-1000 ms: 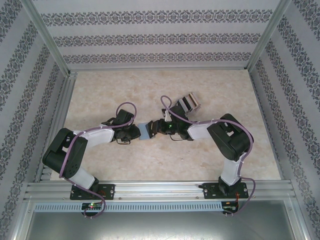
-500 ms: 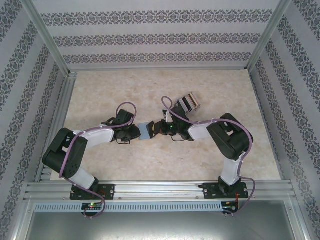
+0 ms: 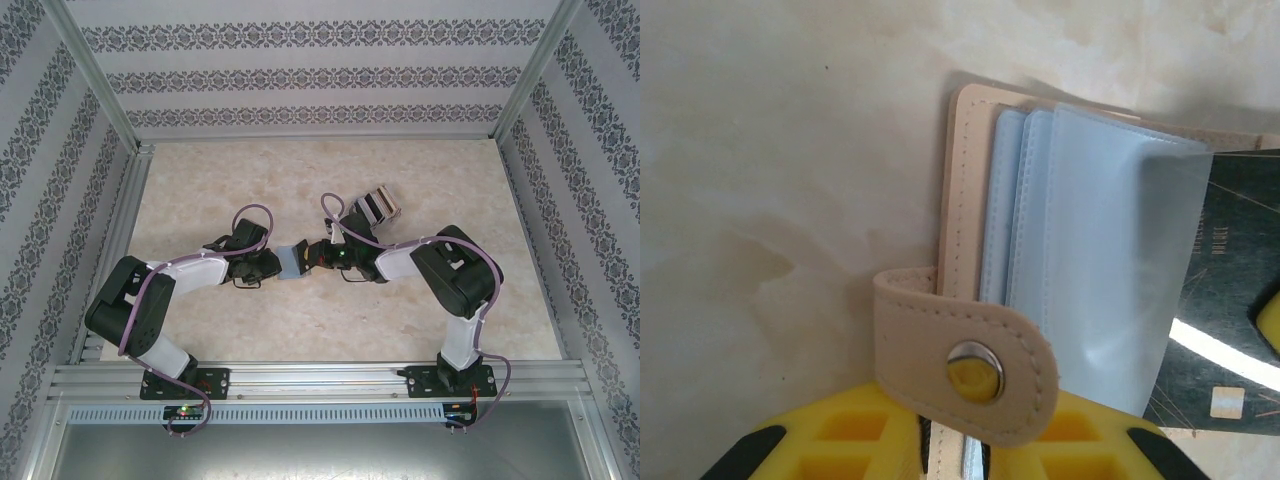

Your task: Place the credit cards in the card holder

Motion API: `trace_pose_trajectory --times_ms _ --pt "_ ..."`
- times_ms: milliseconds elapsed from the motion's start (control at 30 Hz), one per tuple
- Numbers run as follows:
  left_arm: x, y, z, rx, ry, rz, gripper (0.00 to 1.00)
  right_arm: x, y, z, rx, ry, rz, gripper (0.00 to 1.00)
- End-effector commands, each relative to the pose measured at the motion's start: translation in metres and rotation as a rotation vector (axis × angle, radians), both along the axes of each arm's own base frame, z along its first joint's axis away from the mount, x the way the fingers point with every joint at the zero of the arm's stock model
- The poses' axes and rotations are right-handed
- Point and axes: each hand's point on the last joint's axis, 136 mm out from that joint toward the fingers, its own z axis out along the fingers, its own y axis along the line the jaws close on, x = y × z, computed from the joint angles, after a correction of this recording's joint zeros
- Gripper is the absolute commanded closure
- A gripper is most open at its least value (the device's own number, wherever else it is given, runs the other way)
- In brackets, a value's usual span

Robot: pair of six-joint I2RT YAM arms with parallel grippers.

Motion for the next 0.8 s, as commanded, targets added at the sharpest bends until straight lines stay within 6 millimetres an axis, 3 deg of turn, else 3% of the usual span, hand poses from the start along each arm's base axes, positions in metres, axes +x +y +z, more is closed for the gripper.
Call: trace_pose_trajectory --times_ms 0,500,767 --pt "0.006 -0.006 0.01 -0.003 -0.023 -0.006 0.77 0.007 -0.004 -0.008 -0.007 -0.03 -0.026 0.99" --pt "0.008 -0.008 0.013 -0.004 -0.029 -0.01 0.77 -0.001 0.004 -0.007 0.048 0.075 -0.034 0.97" --pt "0.007 -0.007 0.012 -0.003 -0.028 -0.01 0.77 -0.007 -0.002 -0.009 -0.062 0.02 -0.045 0.89"
